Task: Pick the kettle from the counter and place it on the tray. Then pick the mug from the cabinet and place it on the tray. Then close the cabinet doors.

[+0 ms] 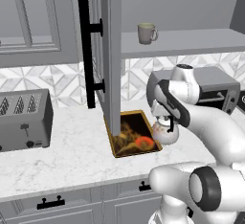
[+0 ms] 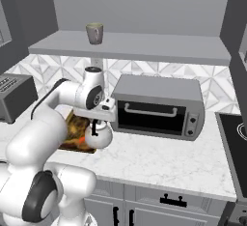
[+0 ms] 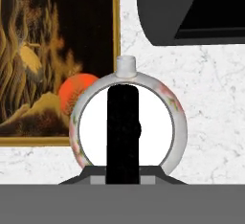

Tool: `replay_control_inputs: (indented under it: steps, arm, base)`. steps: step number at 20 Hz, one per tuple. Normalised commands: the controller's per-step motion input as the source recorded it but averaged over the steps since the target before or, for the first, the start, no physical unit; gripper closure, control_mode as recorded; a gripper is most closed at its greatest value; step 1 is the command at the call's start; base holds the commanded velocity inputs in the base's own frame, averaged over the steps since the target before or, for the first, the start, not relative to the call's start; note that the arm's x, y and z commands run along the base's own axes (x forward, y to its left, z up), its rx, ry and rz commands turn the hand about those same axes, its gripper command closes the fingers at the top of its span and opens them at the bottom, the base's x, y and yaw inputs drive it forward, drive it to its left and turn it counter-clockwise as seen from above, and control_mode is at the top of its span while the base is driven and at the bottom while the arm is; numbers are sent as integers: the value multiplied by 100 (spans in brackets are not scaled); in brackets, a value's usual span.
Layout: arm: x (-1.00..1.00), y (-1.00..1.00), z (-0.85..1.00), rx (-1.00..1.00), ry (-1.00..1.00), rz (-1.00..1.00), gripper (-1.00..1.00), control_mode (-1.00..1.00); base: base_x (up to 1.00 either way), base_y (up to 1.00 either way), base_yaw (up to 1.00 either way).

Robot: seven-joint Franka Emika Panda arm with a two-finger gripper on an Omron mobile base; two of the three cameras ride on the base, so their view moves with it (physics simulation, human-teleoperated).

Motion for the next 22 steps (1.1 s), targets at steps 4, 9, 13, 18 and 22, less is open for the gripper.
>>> replay_control_inputs:
  steps: [4, 9, 13, 18, 22]
  arm:
    - [18, 100, 0, 0, 0, -5, 100, -100]
    - [33, 70, 0, 0, 0, -6, 100, -100]
    - [1, 0, 0, 0, 0, 0, 100, -100]
    - [71, 16, 0, 0, 0, -3, 100, -100]
    - [100, 26, 0, 0, 0, -7, 100, -100]
  base:
    - [0, 0, 0]
    - [0, 0, 0]
    - [0, 0, 0]
    - [0, 0, 0]
    - [0, 0, 0]
